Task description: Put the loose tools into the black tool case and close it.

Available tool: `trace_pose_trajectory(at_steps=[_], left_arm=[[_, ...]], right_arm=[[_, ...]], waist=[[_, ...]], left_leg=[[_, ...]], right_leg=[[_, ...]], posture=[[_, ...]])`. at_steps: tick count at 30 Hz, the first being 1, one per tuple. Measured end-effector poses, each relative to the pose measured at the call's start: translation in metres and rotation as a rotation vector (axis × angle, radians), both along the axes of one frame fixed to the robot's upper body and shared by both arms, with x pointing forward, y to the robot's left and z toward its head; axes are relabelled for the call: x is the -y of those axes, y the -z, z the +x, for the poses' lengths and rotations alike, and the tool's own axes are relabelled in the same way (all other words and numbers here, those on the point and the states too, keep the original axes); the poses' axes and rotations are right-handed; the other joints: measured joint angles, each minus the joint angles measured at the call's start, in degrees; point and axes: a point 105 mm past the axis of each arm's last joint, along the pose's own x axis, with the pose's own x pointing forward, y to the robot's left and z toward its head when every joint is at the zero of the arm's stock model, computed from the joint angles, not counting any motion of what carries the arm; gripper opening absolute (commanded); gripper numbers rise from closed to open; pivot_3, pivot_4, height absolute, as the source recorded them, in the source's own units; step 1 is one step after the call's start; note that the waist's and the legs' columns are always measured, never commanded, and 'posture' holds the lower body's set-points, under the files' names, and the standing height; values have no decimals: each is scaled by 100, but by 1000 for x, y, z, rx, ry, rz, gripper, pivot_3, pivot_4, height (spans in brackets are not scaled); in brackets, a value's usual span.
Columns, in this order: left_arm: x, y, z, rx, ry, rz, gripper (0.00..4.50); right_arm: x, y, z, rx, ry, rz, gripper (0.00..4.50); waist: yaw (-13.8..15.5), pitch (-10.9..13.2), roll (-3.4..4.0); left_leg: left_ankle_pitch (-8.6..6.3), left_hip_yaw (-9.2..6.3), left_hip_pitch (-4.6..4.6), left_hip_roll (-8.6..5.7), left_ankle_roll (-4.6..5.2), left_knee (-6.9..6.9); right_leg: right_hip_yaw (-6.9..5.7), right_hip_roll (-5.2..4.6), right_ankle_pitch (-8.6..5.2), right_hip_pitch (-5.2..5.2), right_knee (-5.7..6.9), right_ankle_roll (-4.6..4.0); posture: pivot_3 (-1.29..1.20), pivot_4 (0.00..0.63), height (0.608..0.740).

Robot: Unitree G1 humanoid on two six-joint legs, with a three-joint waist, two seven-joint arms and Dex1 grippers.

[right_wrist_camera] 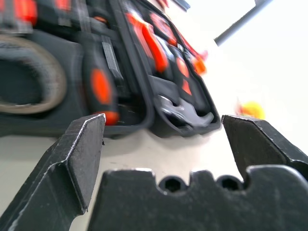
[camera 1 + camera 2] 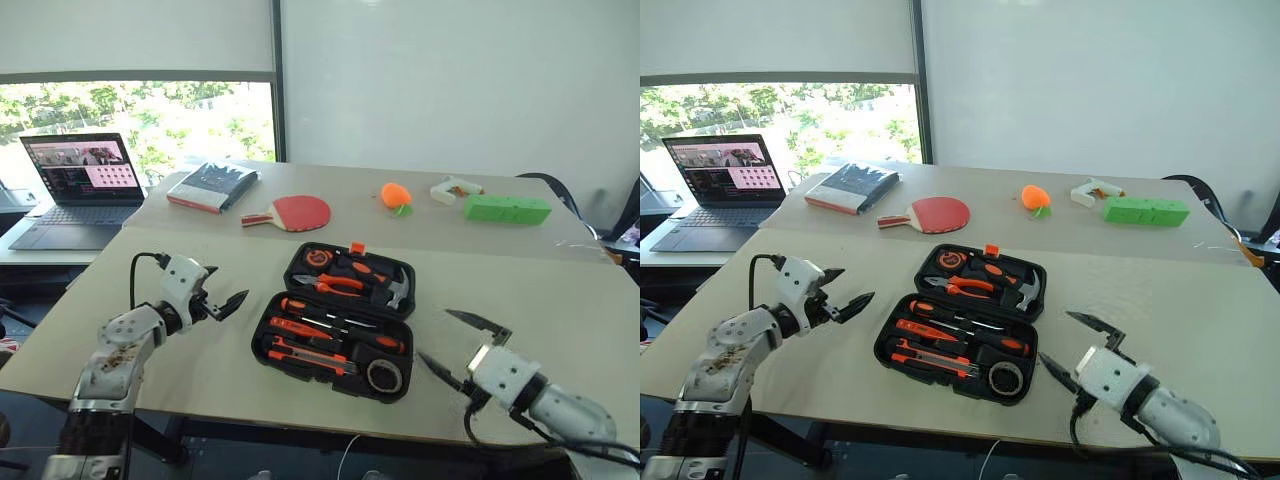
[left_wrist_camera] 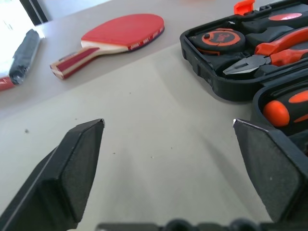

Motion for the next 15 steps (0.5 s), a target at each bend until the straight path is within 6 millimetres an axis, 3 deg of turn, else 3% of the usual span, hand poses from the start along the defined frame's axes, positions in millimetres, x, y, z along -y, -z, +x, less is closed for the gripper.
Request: trace_pose_trajectory(at_steps=[4,6,9,15], left_arm=[[22,-22,24,-134,54,-108,4477],[30,-33,37,-200,61,-151,4477],[45,-38,49,-306,104,-160,4477],[57,-5,55,-534,105,-117,4477]], right_arm=[[5,-38,38,-176,95,269,4500],[3,-42,50,-320,117,368,4500],[8,-31,63,-548,204,482,4500],[4,-7,67,-812,282,553,4500]], waist=[[1,1,-2],[7,0,-2],[6,0,-1],[-20,-1,0]], left_leg=[[3,-7,1,-3,1,-2],[2,-11,-2,-5,3,-9],[-2,-7,-25,-10,9,-16],[-6,-6,-73,-12,16,-20]], right_leg=[[-4,7,3,1,-1,0],[-8,11,1,2,-5,-1],[-11,10,-4,-15,-15,3],[-12,8,-7,-49,-11,9]], posture=[[0,150,736],[0,150,736],[0,150,736],[0,150,736]])
